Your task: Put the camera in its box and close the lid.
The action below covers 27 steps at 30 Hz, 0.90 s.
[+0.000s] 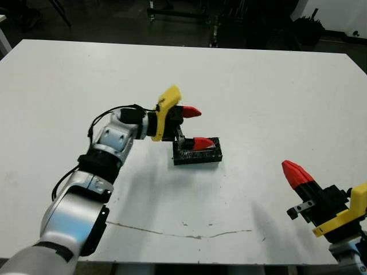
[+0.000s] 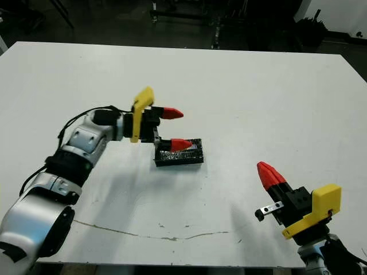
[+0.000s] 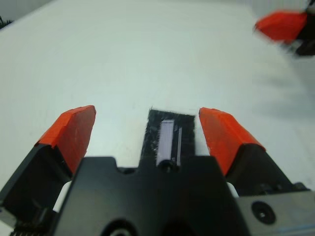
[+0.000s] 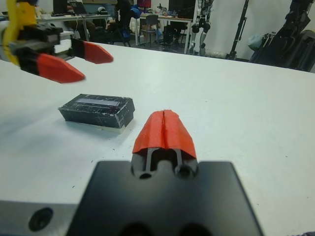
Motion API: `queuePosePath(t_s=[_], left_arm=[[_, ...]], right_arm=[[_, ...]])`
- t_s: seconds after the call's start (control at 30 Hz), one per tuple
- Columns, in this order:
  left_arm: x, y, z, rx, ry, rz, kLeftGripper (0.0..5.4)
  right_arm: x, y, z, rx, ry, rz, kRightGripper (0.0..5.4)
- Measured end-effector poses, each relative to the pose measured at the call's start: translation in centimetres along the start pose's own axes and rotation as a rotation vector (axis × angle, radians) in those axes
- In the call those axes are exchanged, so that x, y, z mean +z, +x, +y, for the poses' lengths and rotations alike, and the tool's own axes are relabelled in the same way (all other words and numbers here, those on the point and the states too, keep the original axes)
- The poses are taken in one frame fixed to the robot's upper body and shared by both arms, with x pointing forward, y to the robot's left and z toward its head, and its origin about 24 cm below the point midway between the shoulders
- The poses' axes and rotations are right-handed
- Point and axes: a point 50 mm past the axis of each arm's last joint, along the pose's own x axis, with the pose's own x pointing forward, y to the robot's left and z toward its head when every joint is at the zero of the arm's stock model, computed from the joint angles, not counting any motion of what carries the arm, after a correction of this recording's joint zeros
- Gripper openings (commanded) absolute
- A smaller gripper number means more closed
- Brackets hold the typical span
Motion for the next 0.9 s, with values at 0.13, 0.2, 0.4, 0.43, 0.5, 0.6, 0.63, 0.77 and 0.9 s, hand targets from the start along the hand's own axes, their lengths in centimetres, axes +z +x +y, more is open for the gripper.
queuePosePath(t_s=[0.13, 0.2, 0.4, 0.43, 0.5, 0.6, 0.63, 0.77, 0.9], left_arm=[[1.6, -1.3, -1.0, -0.008, -0.034, -0.068, 5.39], [2.3, -1.9, -1.4, -0.013, -0.037, -0.089, 5.39], [2.5, -2.7, -2.5, 0.075, -0.095, -0.168, 5.39], [2.4, -2.7, -2.8, 0.125, -0.112, -0.209, 5.39], [2.1, -2.3, -3.6, 0.229, -0.153, -0.275, 5.3], [1.9, -1.7, -4.8, 0.414, -0.208, -0.349, 4.96], [1.9, -1.5, -5.3, 0.482, -0.22, -0.366, 4.8], [1.7, -0.6, -6.3, 0.587, -0.236, -0.382, 4.24], [1.2, 0.3, -6.9, 0.622, -0.214, -0.35, 3.64]], right_arm=[[0.0, 0.1, -0.1, 0.004, -0.001, -0.002, 0.0], [0.1, 0.1, -0.1, 0.007, 0.001, -0.005, 0.0], [0.3, 0.3, -0.2, 0.013, -0.004, -0.014, 0.0], [0.3, 0.3, -0.2, 0.014, -0.005, -0.013, 0.0], [0.3, 0.4, -0.2, 0.015, -0.008, -0.014, 0.0], [0.3, 0.4, -0.3, 0.015, -0.008, -0.014, 0.0], [0.3, 0.4, -0.3, 0.015, -0.01, -0.013, 0.0], [0.4, 0.4, -0.3, 0.014, -0.012, -0.013, 0.0], [0.4, 0.4, -0.3, 0.012, -0.012, -0.013, 0.0]])
